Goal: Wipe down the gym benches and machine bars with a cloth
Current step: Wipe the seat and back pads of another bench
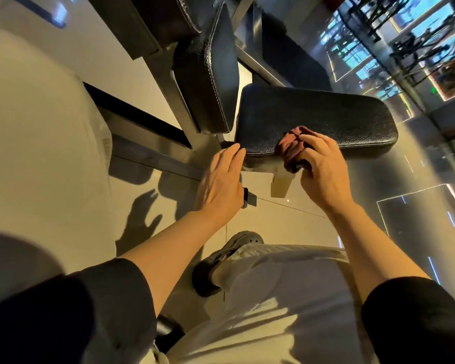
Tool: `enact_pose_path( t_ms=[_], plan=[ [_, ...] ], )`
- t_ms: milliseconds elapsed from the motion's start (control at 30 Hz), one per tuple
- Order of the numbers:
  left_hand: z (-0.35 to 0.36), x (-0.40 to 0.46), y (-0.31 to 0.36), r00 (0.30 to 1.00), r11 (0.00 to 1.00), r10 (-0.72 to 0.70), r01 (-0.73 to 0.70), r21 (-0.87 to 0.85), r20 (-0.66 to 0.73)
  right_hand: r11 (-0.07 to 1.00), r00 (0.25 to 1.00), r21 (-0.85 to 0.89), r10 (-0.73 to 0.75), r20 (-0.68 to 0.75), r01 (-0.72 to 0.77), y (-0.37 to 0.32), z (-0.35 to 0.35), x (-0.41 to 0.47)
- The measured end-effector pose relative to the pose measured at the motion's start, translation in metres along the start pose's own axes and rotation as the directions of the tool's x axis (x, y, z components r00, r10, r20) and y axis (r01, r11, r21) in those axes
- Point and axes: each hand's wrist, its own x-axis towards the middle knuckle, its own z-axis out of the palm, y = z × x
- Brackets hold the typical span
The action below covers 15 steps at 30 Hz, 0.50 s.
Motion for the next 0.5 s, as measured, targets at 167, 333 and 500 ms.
enact_pose_path(
  t_ms=[167,333,500],
  plan=[
    [0.004,0.004,0.004,1.000,1.000,-0.020,0.020,0.013,-0.013,0.978,0.963,0.108,-0.198,0.185,0.180,-0.046,0.022,0.012],
    [0.011,0.010,0.011,0.998,0.999,0.018,-0.020,-0.040,-0.063,0.997,0.990,0.070,-0.043,0.136,0.033,-0.015,-0.004,0.018],
    [0.014,0.023,0.020,0.991,0.995,-0.001,-0.012,-0.099,-0.136,0.977,0.977,0.111,0.166,0.134,-0.181,-0.016,-0.014,0.042]
  ],
)
